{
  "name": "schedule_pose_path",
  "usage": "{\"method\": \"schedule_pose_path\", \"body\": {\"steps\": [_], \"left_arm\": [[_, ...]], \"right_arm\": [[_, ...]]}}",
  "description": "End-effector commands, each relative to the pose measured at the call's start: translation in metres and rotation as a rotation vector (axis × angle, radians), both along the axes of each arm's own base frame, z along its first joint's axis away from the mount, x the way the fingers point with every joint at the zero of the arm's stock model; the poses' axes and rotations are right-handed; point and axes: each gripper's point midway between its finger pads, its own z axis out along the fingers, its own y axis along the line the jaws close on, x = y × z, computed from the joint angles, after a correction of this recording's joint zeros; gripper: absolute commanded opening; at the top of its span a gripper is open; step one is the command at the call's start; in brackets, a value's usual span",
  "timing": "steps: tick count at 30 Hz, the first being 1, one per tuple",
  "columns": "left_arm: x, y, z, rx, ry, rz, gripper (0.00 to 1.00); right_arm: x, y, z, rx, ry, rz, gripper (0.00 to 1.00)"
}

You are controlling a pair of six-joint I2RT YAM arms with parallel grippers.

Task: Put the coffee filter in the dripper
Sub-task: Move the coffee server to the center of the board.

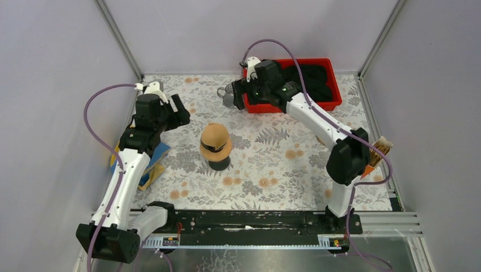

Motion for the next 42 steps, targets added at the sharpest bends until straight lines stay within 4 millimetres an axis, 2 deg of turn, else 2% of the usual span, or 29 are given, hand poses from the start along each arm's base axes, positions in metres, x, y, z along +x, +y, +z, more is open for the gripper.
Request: {"method": "schedule_pose_path", "body": {"steps": [1,9,12,15,24,28,31,37,42], "left_arm": [[0.018,0.027,0.003,0.026,-0.072,0.075,0.85],[0.015,0.034,-0.031,0.031,-0.003,0.083,0.87],[0.014,0.037,-0.036,0.047,0.011,0.091,0.87],[0.014,0.038,-0.04,0.057,0.022,0.097,0.87],[0.017,0.041,-0.051,0.073,0.061,0.102,0.87],[0.018,0.04,-0.052,0.072,0.067,0.097,0.87],[0.019,0.04,-0.054,0.07,0.072,0.094,0.87],[0.019,0.041,-0.054,0.07,0.073,0.094,0.87],[0.018,0.039,-0.053,0.065,0.07,0.09,0.87]], "right_arm": [[0.037,0.006,0.014,-0.013,-0.134,0.022,0.98],[0.061,0.035,-0.018,-0.042,-0.199,0.177,0.93],[0.076,0.042,-0.039,-0.068,-0.21,0.196,0.91],[0.09,0.047,-0.052,-0.081,-0.216,0.204,0.89],[0.131,0.061,-0.067,-0.084,-0.3,0.201,0.89],[0.143,0.066,-0.08,-0.097,-0.318,0.209,0.87],[0.145,0.07,-0.088,-0.098,-0.308,0.228,0.83],[0.136,0.076,-0.108,-0.083,-0.252,0.276,0.7],[0.124,0.077,-0.114,-0.071,-0.206,0.312,0.49]]}}
